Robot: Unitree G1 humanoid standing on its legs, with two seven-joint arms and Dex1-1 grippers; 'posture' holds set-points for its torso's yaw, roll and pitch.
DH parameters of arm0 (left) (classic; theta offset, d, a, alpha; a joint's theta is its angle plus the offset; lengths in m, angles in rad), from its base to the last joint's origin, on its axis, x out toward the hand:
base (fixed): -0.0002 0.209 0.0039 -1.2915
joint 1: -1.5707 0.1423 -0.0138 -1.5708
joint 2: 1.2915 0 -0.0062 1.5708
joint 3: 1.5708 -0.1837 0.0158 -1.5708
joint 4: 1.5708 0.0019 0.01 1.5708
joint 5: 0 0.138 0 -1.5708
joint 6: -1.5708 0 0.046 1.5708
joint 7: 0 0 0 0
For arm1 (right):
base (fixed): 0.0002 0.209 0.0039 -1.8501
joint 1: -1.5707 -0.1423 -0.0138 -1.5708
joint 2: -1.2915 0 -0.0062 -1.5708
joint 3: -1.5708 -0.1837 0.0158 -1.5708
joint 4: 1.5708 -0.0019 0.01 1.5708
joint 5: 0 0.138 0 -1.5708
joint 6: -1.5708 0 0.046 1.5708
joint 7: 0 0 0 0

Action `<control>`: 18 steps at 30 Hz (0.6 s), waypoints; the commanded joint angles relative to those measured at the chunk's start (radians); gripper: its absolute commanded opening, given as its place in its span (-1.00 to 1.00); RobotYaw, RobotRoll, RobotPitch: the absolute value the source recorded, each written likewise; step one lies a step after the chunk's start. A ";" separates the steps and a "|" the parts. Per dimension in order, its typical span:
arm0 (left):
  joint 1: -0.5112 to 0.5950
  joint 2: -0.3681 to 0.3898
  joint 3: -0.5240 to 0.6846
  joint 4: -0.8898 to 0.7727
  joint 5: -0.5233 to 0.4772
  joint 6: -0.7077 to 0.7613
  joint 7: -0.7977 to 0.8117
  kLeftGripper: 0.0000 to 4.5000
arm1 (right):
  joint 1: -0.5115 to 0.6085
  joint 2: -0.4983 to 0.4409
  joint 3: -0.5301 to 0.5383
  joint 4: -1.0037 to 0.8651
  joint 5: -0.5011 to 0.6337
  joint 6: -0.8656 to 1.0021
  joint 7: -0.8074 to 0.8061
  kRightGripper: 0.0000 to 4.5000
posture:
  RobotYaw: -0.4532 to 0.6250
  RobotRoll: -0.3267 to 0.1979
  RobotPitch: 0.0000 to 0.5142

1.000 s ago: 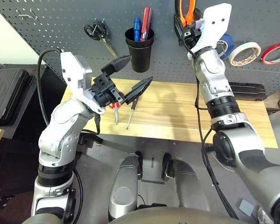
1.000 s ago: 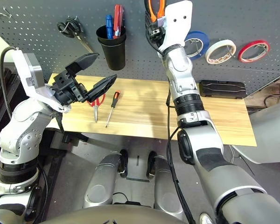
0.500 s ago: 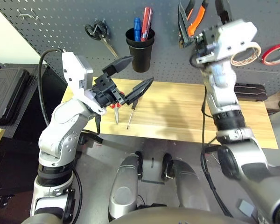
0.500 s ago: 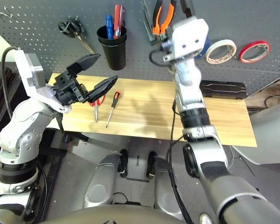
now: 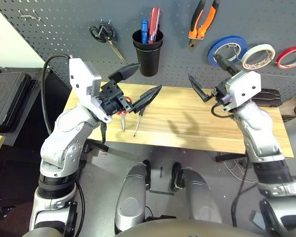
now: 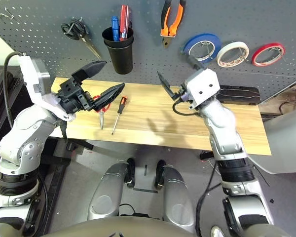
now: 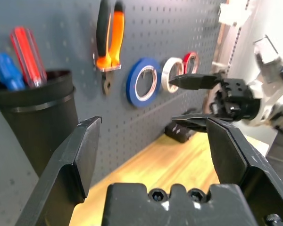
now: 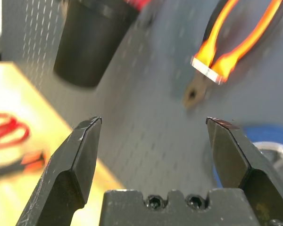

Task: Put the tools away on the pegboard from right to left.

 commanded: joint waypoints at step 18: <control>0.117 -0.013 -0.164 0.107 0.245 0.124 0.167 1.00 | 0.192 -0.119 0.042 -0.047 0.140 0.443 0.263 0.97 | 0.26 0.25 0.06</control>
